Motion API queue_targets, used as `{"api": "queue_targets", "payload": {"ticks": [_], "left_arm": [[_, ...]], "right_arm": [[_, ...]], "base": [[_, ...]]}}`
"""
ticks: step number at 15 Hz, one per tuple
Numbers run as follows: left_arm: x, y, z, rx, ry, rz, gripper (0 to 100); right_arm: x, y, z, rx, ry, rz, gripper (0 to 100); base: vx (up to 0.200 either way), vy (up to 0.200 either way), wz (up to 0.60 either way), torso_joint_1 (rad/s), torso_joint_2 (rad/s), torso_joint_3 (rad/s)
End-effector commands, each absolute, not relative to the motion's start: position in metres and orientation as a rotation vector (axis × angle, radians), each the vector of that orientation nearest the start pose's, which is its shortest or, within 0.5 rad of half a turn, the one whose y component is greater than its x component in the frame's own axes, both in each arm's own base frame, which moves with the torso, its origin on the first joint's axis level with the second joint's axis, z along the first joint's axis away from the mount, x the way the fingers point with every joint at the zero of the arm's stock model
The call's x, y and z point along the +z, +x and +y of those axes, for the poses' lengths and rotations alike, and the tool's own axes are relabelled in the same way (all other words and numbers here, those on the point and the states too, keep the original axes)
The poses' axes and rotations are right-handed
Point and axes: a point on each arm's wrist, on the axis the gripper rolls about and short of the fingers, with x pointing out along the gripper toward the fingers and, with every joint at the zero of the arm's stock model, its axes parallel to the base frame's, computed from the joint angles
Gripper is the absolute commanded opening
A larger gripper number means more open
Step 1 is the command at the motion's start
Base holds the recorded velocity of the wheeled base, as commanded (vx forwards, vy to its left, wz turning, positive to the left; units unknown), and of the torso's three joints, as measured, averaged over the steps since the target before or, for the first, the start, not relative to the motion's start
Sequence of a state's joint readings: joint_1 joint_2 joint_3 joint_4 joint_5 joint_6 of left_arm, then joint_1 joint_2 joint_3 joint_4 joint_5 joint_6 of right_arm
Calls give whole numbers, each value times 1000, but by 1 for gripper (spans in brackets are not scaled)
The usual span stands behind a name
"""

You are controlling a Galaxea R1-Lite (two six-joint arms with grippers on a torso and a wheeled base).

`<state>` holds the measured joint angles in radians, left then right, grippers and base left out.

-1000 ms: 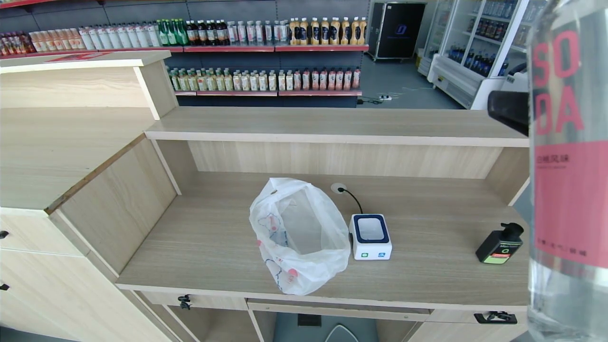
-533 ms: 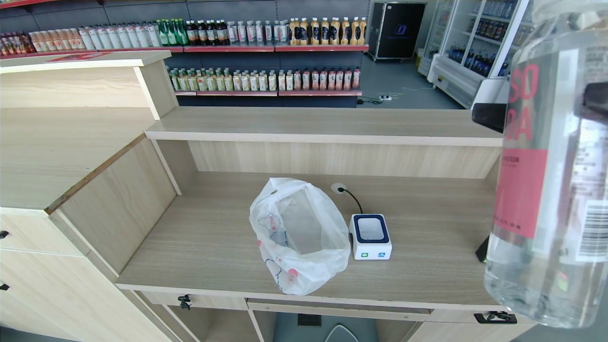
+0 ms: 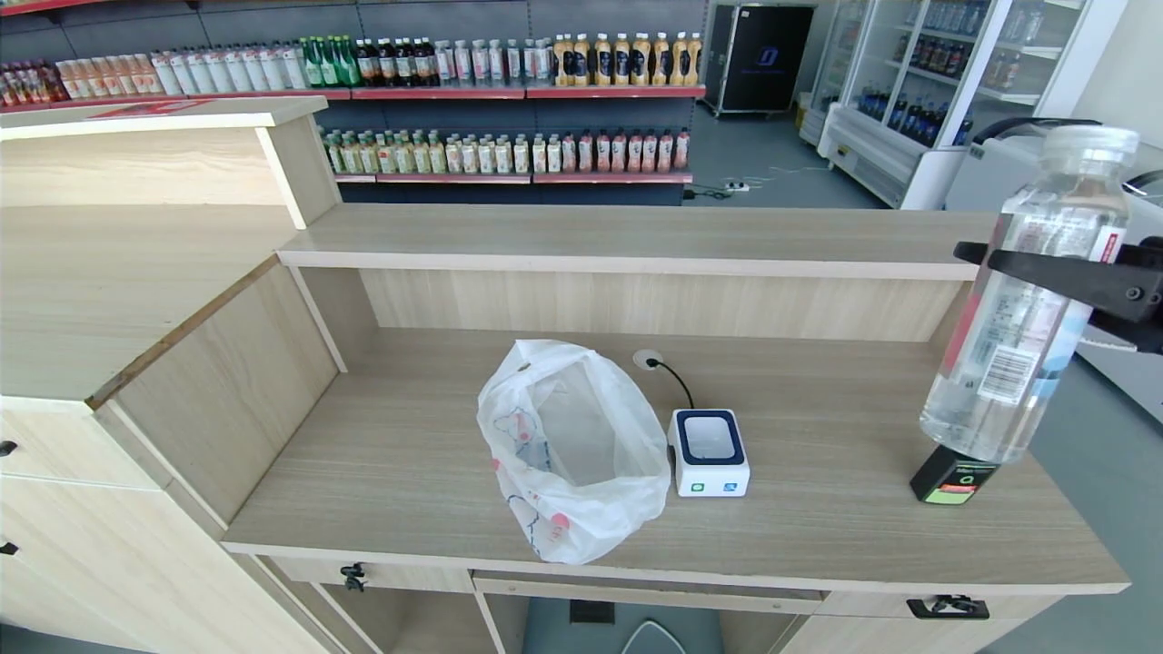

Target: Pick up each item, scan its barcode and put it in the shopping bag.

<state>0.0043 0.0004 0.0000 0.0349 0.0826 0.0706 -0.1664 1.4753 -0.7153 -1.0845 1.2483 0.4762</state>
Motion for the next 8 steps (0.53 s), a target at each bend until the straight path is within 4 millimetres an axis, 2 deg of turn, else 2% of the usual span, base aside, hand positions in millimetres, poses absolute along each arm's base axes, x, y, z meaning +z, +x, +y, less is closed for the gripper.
{"api": "queue_targets", "payload": {"ticks": [1, 3, 5, 8], "left_arm": [[72, -23, 2, 86, 72, 38, 100], [72, -23, 2, 88, 72, 38, 100], [72, -23, 2, 86, 72, 38, 100], [72, -23, 2, 88, 72, 38, 100]], "right_arm": [[248, 235, -41, 901, 266, 64, 0], [239, 239, -43, 715, 241, 119, 0], [223, 247, -35, 435, 68, 271, 0], [225, 249, -32, 424, 16, 199, 0]], "base": [[0, 0, 0, 0, 0, 0], [0, 0, 0, 0, 0, 0], [0, 0, 0, 0, 0, 0], [0, 0, 0, 0, 0, 0]]}}
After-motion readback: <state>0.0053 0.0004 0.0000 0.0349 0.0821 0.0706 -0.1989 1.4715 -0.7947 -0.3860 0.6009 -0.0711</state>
